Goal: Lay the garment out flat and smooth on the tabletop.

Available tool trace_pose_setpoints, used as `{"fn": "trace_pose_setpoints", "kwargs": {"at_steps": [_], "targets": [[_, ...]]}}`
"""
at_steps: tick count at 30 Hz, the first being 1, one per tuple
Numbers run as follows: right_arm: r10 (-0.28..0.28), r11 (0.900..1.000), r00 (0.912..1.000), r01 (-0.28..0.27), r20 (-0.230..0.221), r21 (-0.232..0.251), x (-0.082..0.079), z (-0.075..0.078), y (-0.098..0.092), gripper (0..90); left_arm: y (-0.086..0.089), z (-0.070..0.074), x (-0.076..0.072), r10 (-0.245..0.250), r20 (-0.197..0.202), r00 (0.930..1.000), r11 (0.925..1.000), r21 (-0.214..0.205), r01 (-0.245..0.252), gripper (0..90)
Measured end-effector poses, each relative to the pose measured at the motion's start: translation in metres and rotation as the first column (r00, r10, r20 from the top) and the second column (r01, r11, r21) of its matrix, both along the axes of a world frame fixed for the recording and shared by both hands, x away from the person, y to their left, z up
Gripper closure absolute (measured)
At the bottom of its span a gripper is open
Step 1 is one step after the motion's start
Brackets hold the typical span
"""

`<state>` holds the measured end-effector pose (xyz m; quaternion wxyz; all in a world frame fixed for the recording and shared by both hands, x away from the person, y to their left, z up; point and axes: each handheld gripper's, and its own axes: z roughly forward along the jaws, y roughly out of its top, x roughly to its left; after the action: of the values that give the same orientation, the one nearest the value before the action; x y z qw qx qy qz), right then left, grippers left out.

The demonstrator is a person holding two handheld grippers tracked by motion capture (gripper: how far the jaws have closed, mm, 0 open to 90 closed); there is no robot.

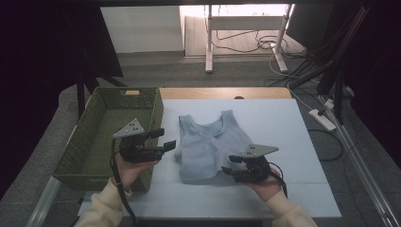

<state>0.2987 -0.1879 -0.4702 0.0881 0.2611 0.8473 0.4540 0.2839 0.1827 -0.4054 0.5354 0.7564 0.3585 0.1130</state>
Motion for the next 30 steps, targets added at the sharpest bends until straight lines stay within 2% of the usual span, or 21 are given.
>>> {"fn": "trace_pose_setpoints", "kwargs": {"at_steps": [6,10,13,16,19,26,30], "targets": [[0.094,0.9941,0.9950,-0.096,-0.033,-0.050,-0.025,-0.008,0.009,48.3,0.000,0.000,0.000,0.003,0.000,1.0000,1.0000,-0.002,-0.003,30.1],[0.105,0.9877,0.9934,-0.110,-0.046,-0.112,-0.030,-0.017,0.014,49.0,-0.002,-0.001,0.000,0.001,-0.002,1.0000,1.0000,0.002,-0.001,30.1],[0.093,0.9850,0.9942,-0.100,-0.054,-0.141,-0.025,-0.024,0.015,49.3,-0.003,-0.001,0.000,-0.003,-0.003,1.0000,1.0000,0.005,0.003,30.0],[0.062,0.9820,0.9980,-0.062,-0.006,-0.179,-0.019,-0.025,0.014,48.5,-0.003,-0.001,0.000,-0.001,-0.005,1.0000,1.0000,0.002,0.001,30.0],[0.043,0.9836,0.9990,-0.040,0.012,-0.175,-0.013,-0.026,0.013,48.0,-0.002,-0.001,0.000,0.000,-0.003,1.0000,1.0000,0.002,0.000,30.1],[0.015,0.9759,0.9987,-0.003,0.049,-0.218,0.007,-0.029,0.015,47.0,0.002,0.001,0.000,0.009,0.003,1.0000,0.9999,-0.009,-0.009,30.1],[0.003,0.9738,0.9970,0.015,0.077,-0.227,0.015,-0.028,0.017,46.6,0.002,0.000,0.001,0.007,-0.003,1.0000,0.9999,-0.008,-0.007,30.1]]}}
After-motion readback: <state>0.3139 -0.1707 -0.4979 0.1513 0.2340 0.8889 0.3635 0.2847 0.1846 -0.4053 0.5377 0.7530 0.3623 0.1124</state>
